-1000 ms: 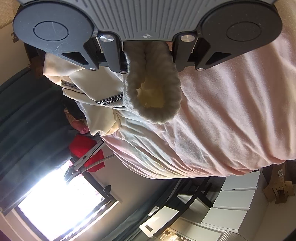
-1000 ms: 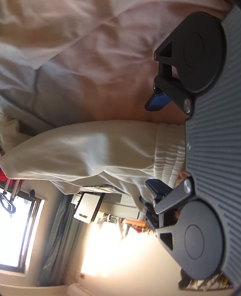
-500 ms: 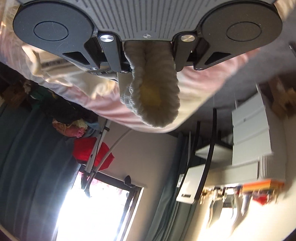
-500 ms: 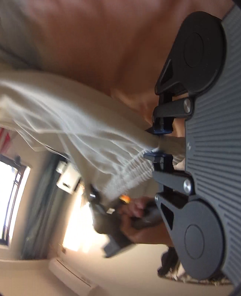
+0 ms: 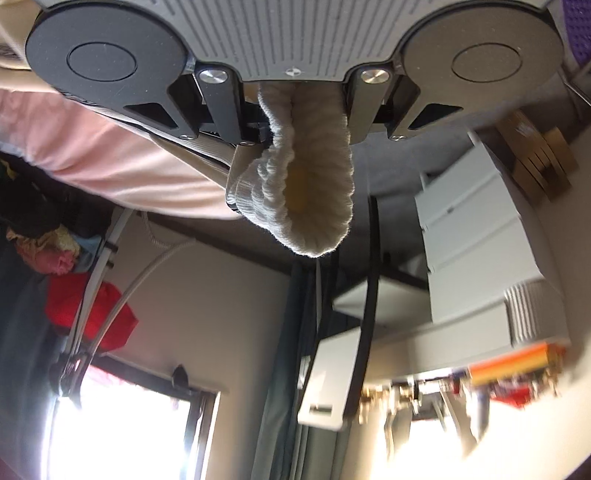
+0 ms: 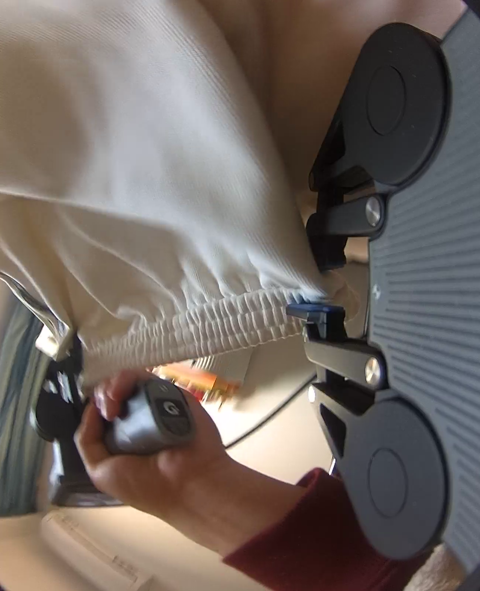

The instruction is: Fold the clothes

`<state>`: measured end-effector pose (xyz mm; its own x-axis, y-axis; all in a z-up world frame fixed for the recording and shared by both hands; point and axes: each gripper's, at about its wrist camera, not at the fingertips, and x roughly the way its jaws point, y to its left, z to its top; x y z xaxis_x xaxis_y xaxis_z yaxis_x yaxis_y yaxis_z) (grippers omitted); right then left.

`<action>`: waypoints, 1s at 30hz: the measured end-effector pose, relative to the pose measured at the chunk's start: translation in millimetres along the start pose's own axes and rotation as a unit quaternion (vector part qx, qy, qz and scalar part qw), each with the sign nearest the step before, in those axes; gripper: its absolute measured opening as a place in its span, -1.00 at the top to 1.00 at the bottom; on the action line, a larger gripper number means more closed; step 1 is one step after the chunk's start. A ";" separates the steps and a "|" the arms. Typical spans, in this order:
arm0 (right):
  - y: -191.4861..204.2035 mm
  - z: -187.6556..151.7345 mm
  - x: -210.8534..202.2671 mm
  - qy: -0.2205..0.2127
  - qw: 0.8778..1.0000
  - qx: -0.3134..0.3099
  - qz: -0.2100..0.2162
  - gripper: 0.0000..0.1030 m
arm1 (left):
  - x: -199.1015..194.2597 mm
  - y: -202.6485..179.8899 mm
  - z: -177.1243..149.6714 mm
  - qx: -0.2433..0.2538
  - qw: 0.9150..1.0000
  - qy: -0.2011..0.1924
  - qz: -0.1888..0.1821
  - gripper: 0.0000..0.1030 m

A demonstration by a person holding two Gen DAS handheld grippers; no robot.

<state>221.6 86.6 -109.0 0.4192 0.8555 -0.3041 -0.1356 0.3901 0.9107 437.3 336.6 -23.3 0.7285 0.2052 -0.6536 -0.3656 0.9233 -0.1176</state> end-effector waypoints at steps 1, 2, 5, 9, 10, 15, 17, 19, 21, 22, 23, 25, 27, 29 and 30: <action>-3.3 2.9 4.7 0.005 1.000 -0.004 -0.004 0.58 | 12.3 2.8 -5.8 -0.003 1.000 0.009 -0.004 0.65; -4.3 5.1 4.7 0.009 1.000 -0.005 -0.002 0.58 | 21.7 4.6 -10.1 -0.005 1.000 0.017 -0.008 0.65; -3.9 11.3 1.2 0.021 1.000 -0.009 0.003 0.53 | 32.0 8.7 -19.1 0.006 1.000 0.016 -0.006 0.54; 11.4 18.1 -21.7 0.030 0.999 -0.042 -0.014 -0.11 | 16.0 15.3 -19.6 0.005 1.000 0.007 -0.002 0.29; 16.1 19.4 -31.0 0.027 0.998 -0.055 -0.016 -0.30 | 7.4 14.7 -19.5 0.008 1.000 0.004 0.000 0.15; 42.6 17.2 -91.3 -0.012 0.992 -0.120 -0.049 -0.68 | -61.3 3.3 -28.5 0.028 0.999 -0.031 0.010 -0.65; 57.1 16.2 -123.3 -0.044 0.987 -0.143 -0.062 -0.67 | -90.5 -4.3 -36.1 0.028 0.999 -0.037 0.002 -0.68; 71.3 19.7 -149.9 -0.080 0.979 -0.168 -0.079 -0.67 | -118.7 -16.0 -47.8 0.028 0.999 -0.036 -0.008 -0.69; 80.3 14.4 -194.7 -0.114 0.969 -0.193 -0.101 -0.67 | -146.9 -32.3 -62.4 0.036 0.998 -0.038 -0.025 -0.70; 85.2 15.1 -214.1 -0.126 0.964 -0.205 -0.114 -0.67 | -159.8 -41.5 -69.6 0.042 0.998 -0.039 -0.035 -0.70; 90.7 16.3 -232.7 -0.137 0.958 -0.216 -0.126 -0.67 | -175.1 -52.7 -79.1 0.046 0.997 -0.041 -0.046 -0.70; 94.8 16.2 -267.5 -0.161 0.943 -0.248 -0.154 -0.65 | -201.3 -77.1 -97.2 0.055 0.995 -0.039 -0.077 -0.70; 96.9 13.6 -305.5 -0.185 0.926 -0.276 -0.181 -0.65 | -222.0 -104.3 -113.7 0.065 0.991 -0.036 -0.108 -0.70; 85.1 14.0 -336.3 -0.210 0.911 -0.289 -0.208 -0.65 | -237.4 -134.6 -126.6 0.073 0.988 -0.035 -0.133 -0.70; 78.8 14.5 -351.2 -0.223 0.903 -0.294 -0.222 -0.65 | -243.1 -151.1 -132.6 0.077 0.986 -0.034 -0.146 -0.70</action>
<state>76.7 -188.1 73.6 0.8511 0.4002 -0.3397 -0.2646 0.8860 0.3808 238.7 104.1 54.2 0.8281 -0.0597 -0.5574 -0.0461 0.9837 -0.1739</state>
